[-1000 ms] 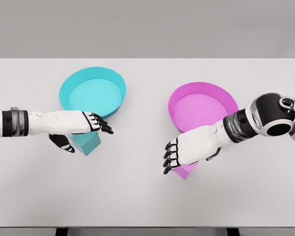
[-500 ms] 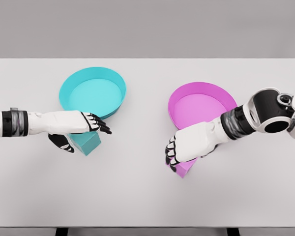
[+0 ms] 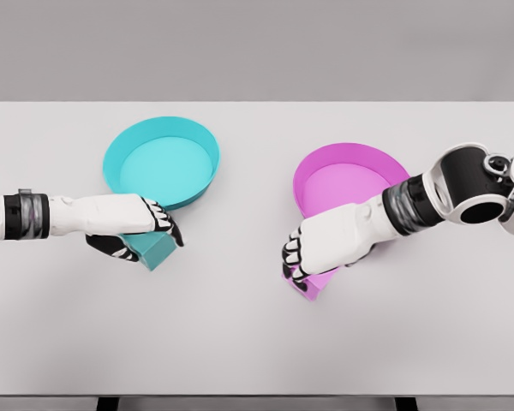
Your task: Place the blocks in the corresponding plates according to their colors
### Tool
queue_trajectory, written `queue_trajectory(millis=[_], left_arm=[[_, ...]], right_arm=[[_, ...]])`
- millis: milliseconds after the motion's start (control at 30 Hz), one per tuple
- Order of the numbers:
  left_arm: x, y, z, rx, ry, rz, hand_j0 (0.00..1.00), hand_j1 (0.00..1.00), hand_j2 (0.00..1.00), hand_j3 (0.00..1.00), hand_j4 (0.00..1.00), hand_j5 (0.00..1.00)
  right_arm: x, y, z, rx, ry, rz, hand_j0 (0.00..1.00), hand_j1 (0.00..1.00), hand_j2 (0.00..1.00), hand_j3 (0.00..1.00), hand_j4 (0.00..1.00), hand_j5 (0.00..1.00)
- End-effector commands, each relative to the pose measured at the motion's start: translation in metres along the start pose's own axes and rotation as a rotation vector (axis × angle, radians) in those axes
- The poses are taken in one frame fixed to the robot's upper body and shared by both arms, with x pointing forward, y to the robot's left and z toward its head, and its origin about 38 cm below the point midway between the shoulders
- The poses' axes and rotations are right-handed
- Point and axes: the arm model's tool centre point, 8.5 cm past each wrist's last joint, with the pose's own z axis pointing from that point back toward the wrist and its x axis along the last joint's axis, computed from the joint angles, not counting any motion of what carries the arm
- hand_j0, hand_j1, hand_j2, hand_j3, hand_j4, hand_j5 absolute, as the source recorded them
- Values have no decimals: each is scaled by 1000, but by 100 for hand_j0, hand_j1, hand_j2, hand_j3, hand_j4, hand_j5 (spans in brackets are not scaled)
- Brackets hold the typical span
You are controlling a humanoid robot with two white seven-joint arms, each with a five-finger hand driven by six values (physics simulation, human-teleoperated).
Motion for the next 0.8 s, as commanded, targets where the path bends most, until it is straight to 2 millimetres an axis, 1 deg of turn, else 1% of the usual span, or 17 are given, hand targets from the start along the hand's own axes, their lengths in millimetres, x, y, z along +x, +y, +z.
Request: queue_trajectory(millis=[0,67,133,267,300,400,467,533,633,700,767], left_arm=[[0,0,0,4,0,6,58,58,58,58,58,58],[0,2,1,7,-1,4,54,54,54,54,54,54],[0,3,1,8,-2,2,53,53,53,53,53,53],[5,10,1,18,-12,-18,53,53,53,53,53,53],[7,13,1,21,-17,-30,53,53,53,53,53,53],[15,23,2,32,-36,-62,53,53,53,53,53,53],[21,29,1,38,-48,-83,53,53,53,53,53,53],[25,32,1,42,-58,-92,53,53,53,53,53,53],[28,35,0,47,-67,-104,53,53,53,53,53,53],[29,40,1,52,-68,-117,53,53,53,53,53,53],[29,45,3,58,-64,-126,53,53,53,53,53,53]], right_arm=[[0,-2,0,-8,-2,-3,51,51,51,51,51,51],[-2,-5,2,-15,6,1,50,50,50,50,50,50],[-4,-13,8,-46,14,-3,51,51,51,51,51,51],[-5,-22,15,-93,6,-26,51,51,51,51,51,51],[-9,-27,24,-113,27,-21,51,51,51,51,51,51],[-11,-34,31,-144,37,-26,51,51,51,51,51,51],[-17,-40,40,-176,56,-34,51,51,51,51,51,51],[-27,-39,56,-193,110,-49,51,51,51,51,51,51],[-43,-33,67,-198,161,-84,51,51,51,51,51,51],[-57,-34,82,-222,214,-100,51,51,51,51,51,51],[-66,-29,90,-229,247,-125,51,51,51,51,51,51]])
